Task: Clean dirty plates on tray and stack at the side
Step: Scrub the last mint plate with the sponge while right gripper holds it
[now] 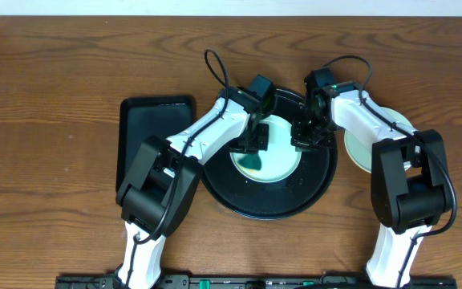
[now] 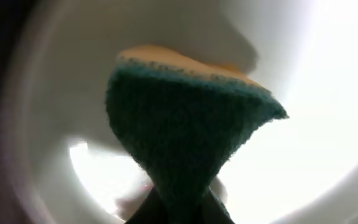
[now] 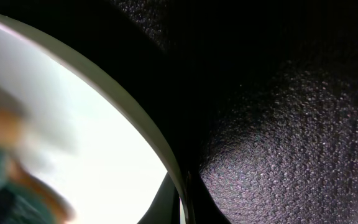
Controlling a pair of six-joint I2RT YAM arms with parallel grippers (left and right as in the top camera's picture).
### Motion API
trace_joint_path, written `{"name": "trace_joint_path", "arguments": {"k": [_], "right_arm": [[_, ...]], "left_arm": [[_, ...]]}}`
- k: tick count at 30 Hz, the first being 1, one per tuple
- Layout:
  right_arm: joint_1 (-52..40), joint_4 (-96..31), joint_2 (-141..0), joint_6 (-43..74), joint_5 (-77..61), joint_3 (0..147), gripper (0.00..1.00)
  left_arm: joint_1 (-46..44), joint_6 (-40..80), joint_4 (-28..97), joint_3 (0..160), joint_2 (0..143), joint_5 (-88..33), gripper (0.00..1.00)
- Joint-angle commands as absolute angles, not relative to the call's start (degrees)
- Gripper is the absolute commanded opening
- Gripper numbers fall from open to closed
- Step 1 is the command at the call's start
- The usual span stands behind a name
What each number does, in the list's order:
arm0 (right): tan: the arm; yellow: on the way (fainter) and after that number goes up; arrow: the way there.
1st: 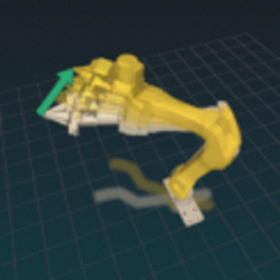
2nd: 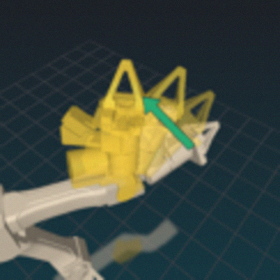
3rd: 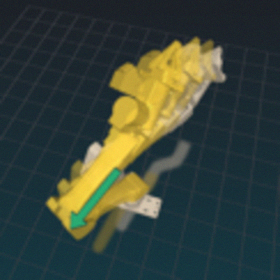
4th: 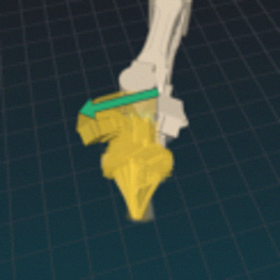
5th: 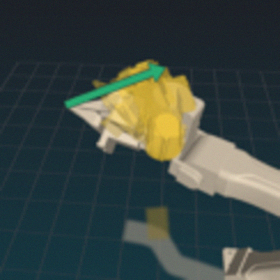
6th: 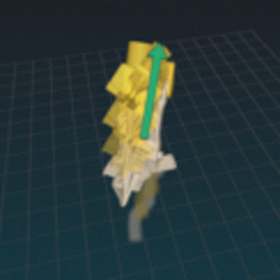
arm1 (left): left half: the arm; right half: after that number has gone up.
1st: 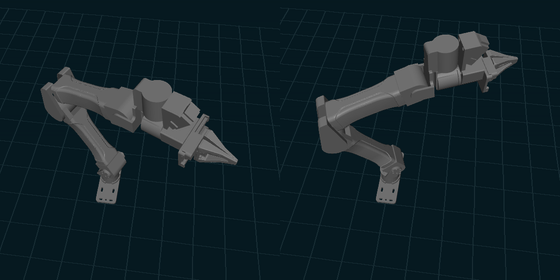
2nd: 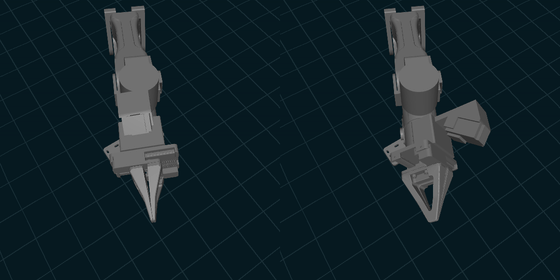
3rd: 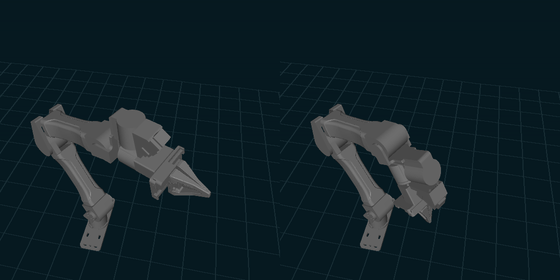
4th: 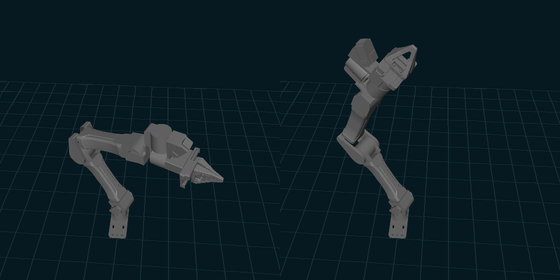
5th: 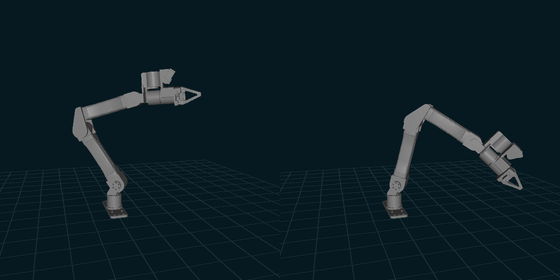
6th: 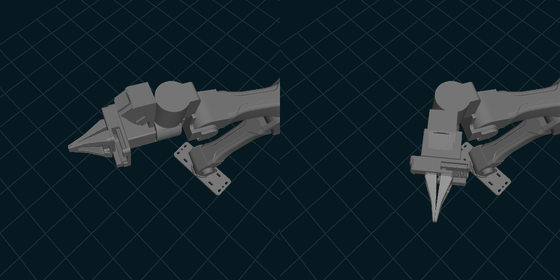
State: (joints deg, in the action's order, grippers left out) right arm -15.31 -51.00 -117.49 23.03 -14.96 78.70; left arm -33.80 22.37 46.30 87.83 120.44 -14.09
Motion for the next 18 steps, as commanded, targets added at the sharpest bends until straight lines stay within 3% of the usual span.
{"name": "trace_joint_path", "arguments": {"k": [1,7,18], "right_arm": [[-16.6,-49.9,-121.5,24.6,-13.5,77.8,0.01],[-16.6,-49.9,-121.5,24.6,-13.5,77.8,0.01],[-16.6,-50.0,-121.5,24.6,-13.5,77.7,0.01]], "left_arm": [[-34.1,17.4,45.2,88.0,121.4,-26.0,0.07],[-33.9,16.1,41.8,88.0,121.4,-22.9,0.07],[-33.9,16.8,37.1,88.0,121.4,12.0,0.07]]}}
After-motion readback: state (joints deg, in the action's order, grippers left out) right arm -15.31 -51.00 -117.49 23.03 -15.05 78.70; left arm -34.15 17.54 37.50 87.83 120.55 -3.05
